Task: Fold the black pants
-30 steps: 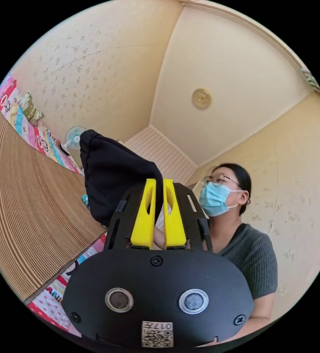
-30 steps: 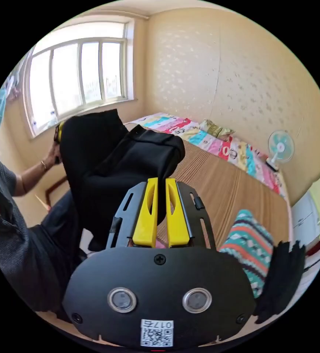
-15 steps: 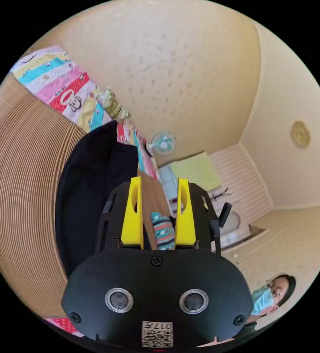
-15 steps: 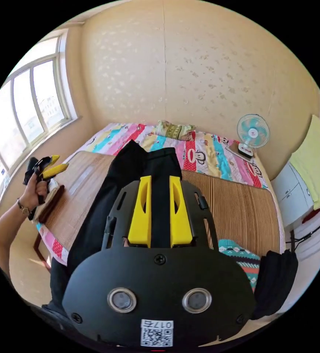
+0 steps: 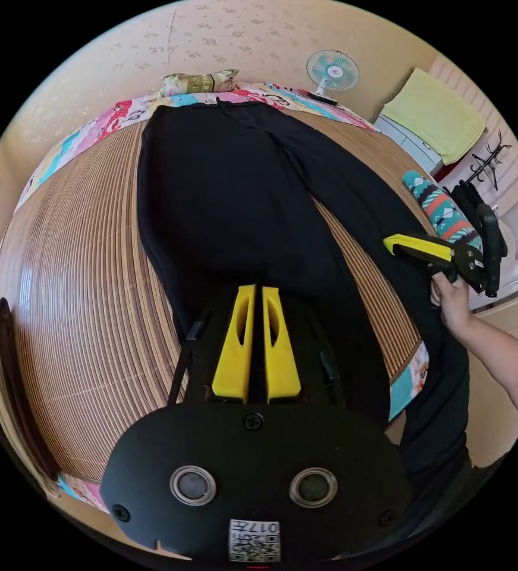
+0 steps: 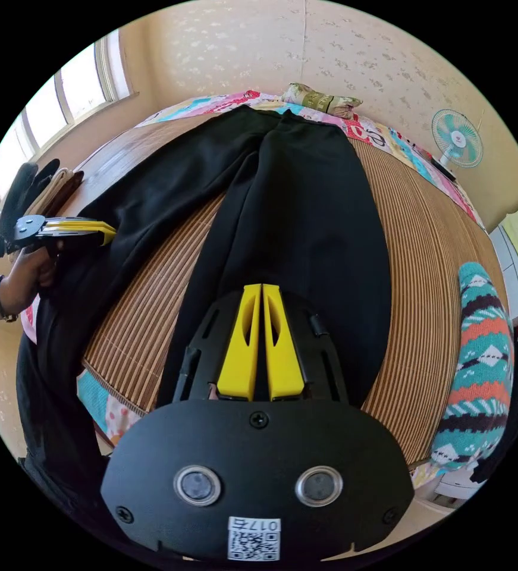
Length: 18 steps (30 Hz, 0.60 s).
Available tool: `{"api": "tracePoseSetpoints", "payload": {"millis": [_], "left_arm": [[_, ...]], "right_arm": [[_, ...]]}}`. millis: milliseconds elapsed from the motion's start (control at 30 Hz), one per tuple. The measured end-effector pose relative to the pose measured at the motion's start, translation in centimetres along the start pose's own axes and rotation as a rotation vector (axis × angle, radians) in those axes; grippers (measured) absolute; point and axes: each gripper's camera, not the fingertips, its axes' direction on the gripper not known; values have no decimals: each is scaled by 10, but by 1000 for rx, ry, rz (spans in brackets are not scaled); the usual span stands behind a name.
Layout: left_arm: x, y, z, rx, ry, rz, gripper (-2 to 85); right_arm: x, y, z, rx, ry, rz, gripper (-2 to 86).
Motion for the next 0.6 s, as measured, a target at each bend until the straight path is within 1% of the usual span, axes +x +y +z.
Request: {"api": "tracePoseSetpoints", "payload": {"millis": [67, 133, 267, 367, 433, 533, 600], "left_arm": [[3, -21, 17, 43, -56, -44, 8], [0, -36, 29, 71, -75, -85, 5], [-10, -69, 53, 105, -100, -131, 3], [-16, -90, 69, 118, -120, -126, 4], [-23, -103, 78, 123, -122, -124, 5], [-39, -118, 89, 132, -87, -146, 6], [-48, -119, 94, 135, -54, -162, 6]], "right_arm": [[-6, -14, 8, 2, 86, -28, 6], [-7, -29, 18, 13, 171, -56, 5], [13, -45, 28, 35, 189, -45, 3], [55, -58, 31, 49, 52, 13, 3], [101, -66, 34, 63, -129, 88, 3], [148, -71, 41, 78, -294, 147, 3], [166, -73, 43, 83, -346, 164, 4]]}}
